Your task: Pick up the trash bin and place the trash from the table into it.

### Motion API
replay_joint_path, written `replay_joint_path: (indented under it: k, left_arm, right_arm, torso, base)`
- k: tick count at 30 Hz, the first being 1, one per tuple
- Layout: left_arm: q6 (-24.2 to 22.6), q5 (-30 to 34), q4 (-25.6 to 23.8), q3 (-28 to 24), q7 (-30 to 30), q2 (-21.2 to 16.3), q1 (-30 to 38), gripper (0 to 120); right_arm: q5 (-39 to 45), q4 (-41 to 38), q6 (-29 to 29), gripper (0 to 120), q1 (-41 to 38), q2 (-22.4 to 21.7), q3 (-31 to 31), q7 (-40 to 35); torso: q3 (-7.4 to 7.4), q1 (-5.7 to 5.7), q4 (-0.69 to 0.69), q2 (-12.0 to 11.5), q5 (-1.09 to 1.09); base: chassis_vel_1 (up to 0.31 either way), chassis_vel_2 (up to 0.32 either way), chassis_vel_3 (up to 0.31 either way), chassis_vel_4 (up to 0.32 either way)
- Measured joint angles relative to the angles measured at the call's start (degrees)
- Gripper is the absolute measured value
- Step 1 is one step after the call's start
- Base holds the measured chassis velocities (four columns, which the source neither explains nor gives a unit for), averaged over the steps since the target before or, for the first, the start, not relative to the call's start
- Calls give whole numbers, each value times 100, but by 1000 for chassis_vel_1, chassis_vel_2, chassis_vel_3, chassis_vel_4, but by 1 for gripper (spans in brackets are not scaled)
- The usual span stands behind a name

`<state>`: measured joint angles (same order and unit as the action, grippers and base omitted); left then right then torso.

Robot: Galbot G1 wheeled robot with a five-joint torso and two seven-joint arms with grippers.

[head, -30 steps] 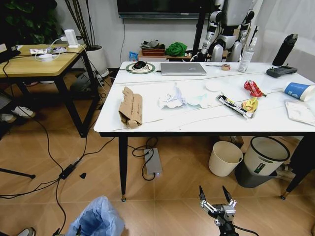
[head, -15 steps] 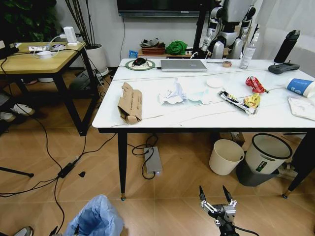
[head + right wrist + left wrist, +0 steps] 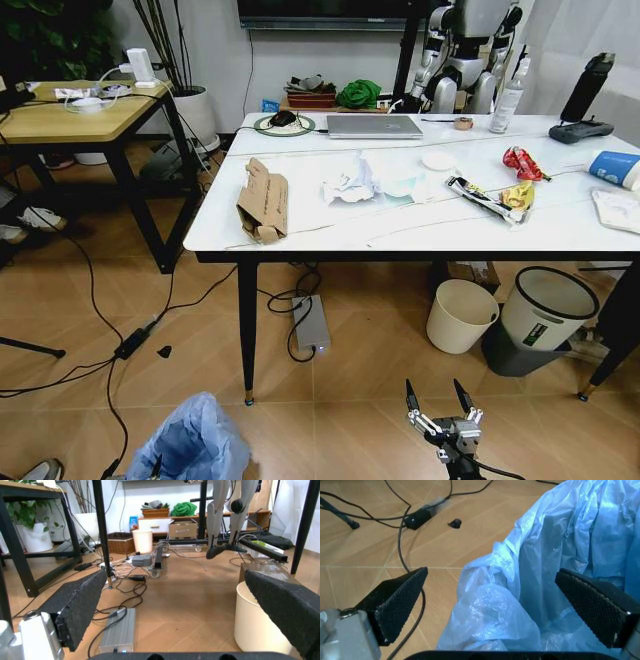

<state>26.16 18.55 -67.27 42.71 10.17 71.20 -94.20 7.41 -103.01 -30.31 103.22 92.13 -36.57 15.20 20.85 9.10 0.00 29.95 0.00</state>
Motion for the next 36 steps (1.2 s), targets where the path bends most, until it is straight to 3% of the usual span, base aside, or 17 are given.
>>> replay_joint_path:
  k: [14, 30, 36]
  left_arm:
    - [107, 141, -16, -38, -38, -1, 22, 100]
    - [22, 217, 147, -130, 211, 17, 108, 97]
    - [-252, 288, 0, -72, 294, -12, -61, 77]
  right_arm:
    - [2, -3, 9, 100, -12, 0, -2, 0]
    - [29, 31, 40, 100, -45, 0, -24, -11]
    - [30, 20, 90, 100, -53, 0, -24, -17]
  torso:
    - [-189, -114, 0, -306, 0]
    - [-186, -120, -1, -306, 2]
    - [-177, -114, 0, -293, -1]
  base:
    - [0, 0, 0, 0]
    - [0, 0, 0, 0]
    - [0, 0, 0, 0]
